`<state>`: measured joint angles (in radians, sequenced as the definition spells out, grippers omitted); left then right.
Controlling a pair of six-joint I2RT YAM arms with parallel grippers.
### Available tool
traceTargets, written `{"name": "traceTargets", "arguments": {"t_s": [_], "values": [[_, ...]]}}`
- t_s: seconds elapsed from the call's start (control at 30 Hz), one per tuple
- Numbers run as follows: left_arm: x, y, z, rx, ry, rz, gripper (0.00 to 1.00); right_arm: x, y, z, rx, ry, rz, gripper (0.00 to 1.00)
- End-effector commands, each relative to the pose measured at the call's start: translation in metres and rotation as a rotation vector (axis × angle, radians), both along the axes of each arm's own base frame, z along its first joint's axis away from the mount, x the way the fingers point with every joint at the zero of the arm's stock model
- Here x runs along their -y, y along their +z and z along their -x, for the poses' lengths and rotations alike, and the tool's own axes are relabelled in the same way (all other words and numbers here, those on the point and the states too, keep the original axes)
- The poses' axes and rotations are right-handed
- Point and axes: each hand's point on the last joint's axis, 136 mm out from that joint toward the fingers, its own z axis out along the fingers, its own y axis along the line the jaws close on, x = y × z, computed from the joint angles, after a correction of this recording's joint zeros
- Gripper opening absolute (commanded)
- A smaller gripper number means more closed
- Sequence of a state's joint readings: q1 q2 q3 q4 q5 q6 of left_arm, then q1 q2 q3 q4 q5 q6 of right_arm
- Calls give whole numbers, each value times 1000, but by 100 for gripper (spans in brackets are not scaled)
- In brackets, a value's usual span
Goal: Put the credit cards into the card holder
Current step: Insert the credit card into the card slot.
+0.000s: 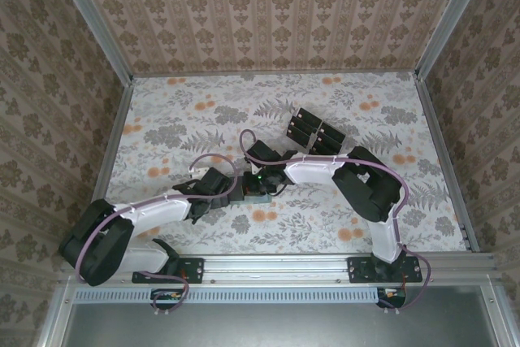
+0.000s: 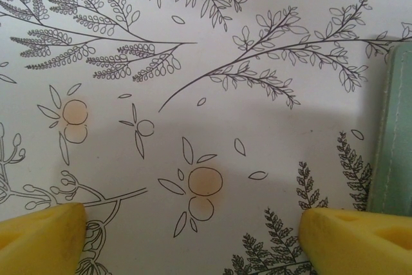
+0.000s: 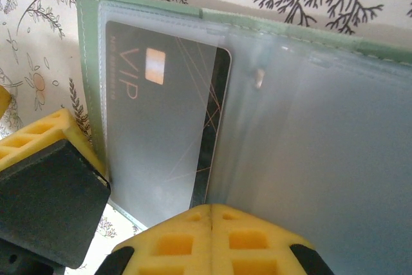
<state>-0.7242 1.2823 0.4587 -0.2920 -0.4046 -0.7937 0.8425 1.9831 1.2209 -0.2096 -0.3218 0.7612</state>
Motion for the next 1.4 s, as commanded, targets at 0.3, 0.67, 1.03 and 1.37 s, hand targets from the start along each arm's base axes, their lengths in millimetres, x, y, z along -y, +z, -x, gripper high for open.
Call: {"name": "traceTargets", "arguments": {"t_s": [0.3,0.67,1.03,1.37], "values": [[2,13,7,-16,5,78,100,45,-5,4,-6,-50,45,0],[0,18,0,-6,8,86,100,36,33,-15,71,-29,-20,0],[3,14,-2,-12,3,97,100,39,23,-29,73,-70,20,0],[3,12,-1,-16,2,101,100,39,11,-32,51,-87,40,0]]}}
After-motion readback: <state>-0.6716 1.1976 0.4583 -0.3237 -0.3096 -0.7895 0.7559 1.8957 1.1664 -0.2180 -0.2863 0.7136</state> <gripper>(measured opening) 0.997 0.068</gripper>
